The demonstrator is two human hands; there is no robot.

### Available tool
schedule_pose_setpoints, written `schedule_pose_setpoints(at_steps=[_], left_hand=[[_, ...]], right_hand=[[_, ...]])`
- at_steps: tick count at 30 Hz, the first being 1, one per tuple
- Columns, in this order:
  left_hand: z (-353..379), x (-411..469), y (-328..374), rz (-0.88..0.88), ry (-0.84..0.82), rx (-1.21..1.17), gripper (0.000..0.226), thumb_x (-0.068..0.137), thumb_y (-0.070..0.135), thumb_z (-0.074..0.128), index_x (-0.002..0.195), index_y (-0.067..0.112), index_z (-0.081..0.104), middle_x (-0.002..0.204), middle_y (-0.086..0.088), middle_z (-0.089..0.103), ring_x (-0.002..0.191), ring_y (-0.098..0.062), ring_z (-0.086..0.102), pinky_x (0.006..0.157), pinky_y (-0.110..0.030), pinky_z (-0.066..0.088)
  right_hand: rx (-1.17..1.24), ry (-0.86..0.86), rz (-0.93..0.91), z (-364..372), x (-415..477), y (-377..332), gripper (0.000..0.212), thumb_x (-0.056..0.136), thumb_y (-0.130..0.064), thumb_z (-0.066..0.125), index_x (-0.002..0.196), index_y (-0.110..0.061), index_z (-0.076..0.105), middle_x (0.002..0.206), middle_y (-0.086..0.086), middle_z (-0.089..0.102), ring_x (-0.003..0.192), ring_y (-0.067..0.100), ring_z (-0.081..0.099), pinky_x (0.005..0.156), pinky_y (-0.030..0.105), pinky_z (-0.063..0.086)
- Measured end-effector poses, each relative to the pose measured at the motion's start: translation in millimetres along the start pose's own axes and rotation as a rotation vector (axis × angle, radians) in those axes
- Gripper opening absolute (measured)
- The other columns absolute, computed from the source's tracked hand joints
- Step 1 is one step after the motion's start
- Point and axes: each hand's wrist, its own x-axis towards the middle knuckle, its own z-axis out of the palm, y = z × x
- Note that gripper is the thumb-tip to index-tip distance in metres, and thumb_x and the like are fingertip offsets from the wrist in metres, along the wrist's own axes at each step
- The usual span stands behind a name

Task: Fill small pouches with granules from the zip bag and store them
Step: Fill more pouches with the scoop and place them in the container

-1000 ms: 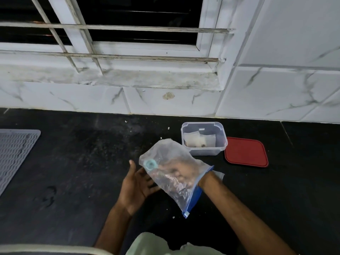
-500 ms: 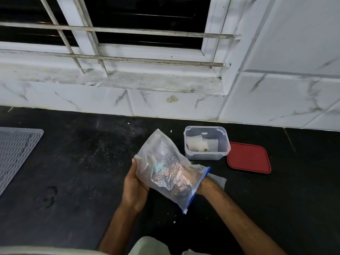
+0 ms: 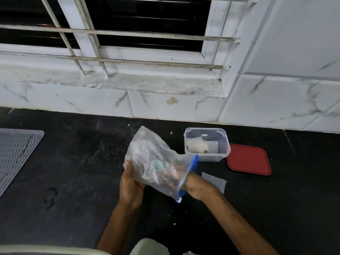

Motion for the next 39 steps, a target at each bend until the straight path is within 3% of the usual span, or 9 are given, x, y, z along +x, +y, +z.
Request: schedule_pose_setpoints(at_steps=[4,15,19,22,25,29,33,36,39], left_hand=[[-16.6,22.3,-4.7,-0.036,0.213,-0.022,0.037,0.102,0.041,0.043,0.122,0.013,0.056,0.131,-0.014,0.06,0.111,-0.029,0.061,0.089,-0.047,0.051],[-21.2,51.0,-10.3,-0.058,0.498,0.094,0.037,0.095,0.023,0.062,0.127,0.004,0.059,0.124,-0.013,0.062,0.103,-0.028,0.061,0.095,-0.046,0.051],[-26.3,65.2,-11.1,-0.068,0.496,0.204,0.042,0.097,0.021,0.058,0.131,-0.003,0.054,0.129,-0.021,0.058,0.108,-0.031,0.061,0.074,-0.027,0.053],[-31.2,72.9,-11.6,0.042,0.563,0.375,0.053,0.093,0.027,0.064,0.137,0.003,0.047,0.131,-0.02,0.055,0.115,-0.034,0.058,0.085,-0.04,0.056],[-15.0,59.2,-13.0,0.523,0.656,0.687,0.056,0.09,0.023,0.066,0.139,0.01,0.042,0.14,-0.014,0.049,0.128,-0.026,0.049,0.107,-0.043,0.043],[29.4,16.9,-42.5,0.789,0.116,0.846,0.021,0.097,0.017,0.057,0.118,0.016,0.057,0.113,-0.002,0.062,0.101,-0.013,0.061,0.083,-0.03,0.052],[72.3,-0.2,-99.7,0.348,-0.456,1.123,0.014,0.099,0.024,0.054,0.109,0.029,0.062,0.103,0.008,0.067,0.088,-0.002,0.065,0.071,-0.018,0.052],[80.9,-1.3,-141.3,0.065,-0.569,1.112,0.016,0.099,0.024,0.054,0.11,0.027,0.065,0.105,0.005,0.069,0.087,-0.005,0.066,0.071,-0.02,0.055],[78.2,6.6,-162.1,0.222,-0.551,1.334,0.018,0.097,0.024,0.055,0.11,0.03,0.065,0.112,0.013,0.065,0.103,-0.001,0.061,0.092,-0.026,0.051]], right_hand=[[-0.017,-0.028,-0.024,-14.0,-11.9,3.4,0.019,0.1,-0.012,0.045,0.091,-0.006,0.061,0.065,0.003,0.052,0.048,0.006,0.047,0.05,0.019,0.049],[-0.084,0.016,0.009,-60.0,-25.3,41.3,0.032,0.101,-0.03,0.044,0.104,-0.011,0.07,0.066,0.0,0.056,0.053,0.007,0.046,0.06,0.024,0.047],[-0.032,0.081,0.011,-73.5,-33.9,58.2,0.031,0.101,-0.027,0.046,0.103,-0.011,0.072,0.066,0.0,0.057,0.056,0.009,0.048,0.06,0.024,0.049],[0.031,0.153,0.014,-89.2,-44.2,75.5,0.03,0.1,-0.024,0.046,0.103,-0.009,0.071,0.068,0.001,0.058,0.058,0.009,0.048,0.058,0.023,0.049],[0.109,0.258,0.04,-109.8,-57.2,94.5,0.03,0.102,-0.022,0.043,0.104,-0.009,0.07,0.068,0.0,0.054,0.056,0.009,0.045,0.058,0.024,0.048],[0.153,0.361,0.071,-131.1,-70.0,116.5,0.032,0.103,-0.023,0.04,0.102,-0.009,0.07,0.065,-0.001,0.051,0.051,0.007,0.04,0.055,0.022,0.044],[0.152,0.356,0.057,-133.5,-73.8,123.9,0.034,0.102,-0.025,0.042,0.1,-0.008,0.07,0.064,0.002,0.054,0.05,0.009,0.042,0.051,0.022,0.044],[0.183,0.31,0.016,-125.8,-72.7,123.1,0.034,0.102,-0.026,0.042,0.101,-0.007,0.07,0.063,0.002,0.056,0.05,0.01,0.044,0.051,0.023,0.044],[0.232,0.332,-0.022,-124.1,-69.0,122.1,0.033,0.102,-0.025,0.043,0.101,-0.007,0.07,0.064,0.002,0.056,0.051,0.011,0.044,0.051,0.023,0.044]])
